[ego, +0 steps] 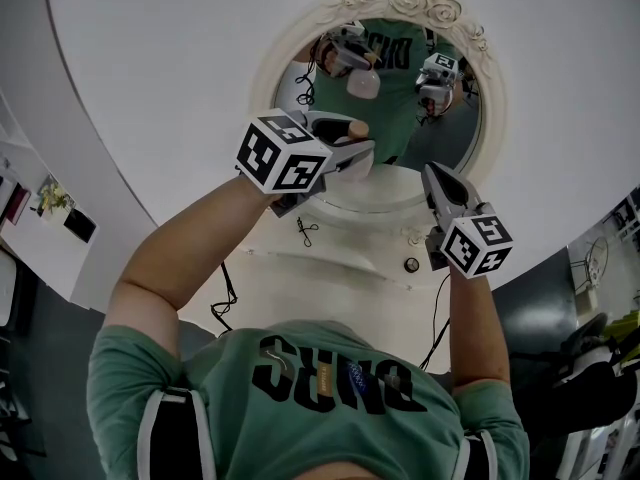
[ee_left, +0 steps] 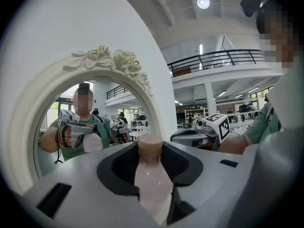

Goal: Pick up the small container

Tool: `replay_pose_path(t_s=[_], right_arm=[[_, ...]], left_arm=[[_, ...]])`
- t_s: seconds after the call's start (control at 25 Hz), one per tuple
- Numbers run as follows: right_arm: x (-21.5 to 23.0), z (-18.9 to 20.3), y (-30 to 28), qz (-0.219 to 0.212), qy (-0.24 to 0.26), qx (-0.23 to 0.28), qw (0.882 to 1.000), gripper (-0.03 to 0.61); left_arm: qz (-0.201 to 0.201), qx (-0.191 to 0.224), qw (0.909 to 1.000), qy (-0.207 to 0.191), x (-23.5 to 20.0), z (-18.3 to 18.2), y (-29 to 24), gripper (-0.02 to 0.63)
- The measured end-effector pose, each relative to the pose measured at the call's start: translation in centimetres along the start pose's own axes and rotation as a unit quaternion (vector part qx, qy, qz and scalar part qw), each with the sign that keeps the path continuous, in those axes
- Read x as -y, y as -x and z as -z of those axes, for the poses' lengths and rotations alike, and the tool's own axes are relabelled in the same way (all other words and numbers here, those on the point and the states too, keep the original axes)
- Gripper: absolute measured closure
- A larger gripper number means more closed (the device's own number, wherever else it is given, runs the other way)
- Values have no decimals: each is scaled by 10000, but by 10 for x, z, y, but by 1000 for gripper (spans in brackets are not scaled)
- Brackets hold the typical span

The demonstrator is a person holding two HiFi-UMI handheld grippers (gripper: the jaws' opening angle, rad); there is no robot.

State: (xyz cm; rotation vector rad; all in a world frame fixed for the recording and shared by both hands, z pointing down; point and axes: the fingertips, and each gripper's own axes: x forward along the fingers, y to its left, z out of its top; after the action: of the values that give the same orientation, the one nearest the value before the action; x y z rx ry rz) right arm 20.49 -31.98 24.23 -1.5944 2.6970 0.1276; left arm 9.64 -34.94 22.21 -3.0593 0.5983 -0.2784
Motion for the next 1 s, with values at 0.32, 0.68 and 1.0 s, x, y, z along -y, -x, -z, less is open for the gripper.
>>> replay_pose_path(t_s=[0.32,0.68,1.0], right_arm=[[-4,3,1,-33,136,-62,9999,571],[-6,6,-1,-51,151,-99,9998,571],[-7,4,-1,-63,193,-112,9997,571]], left_arm=[[14,-24,10000,37,0,4,-2,472],[15,-47,10000,31,0,5,-2,472],[29,-35,10000,15,1,3,-2,472]])
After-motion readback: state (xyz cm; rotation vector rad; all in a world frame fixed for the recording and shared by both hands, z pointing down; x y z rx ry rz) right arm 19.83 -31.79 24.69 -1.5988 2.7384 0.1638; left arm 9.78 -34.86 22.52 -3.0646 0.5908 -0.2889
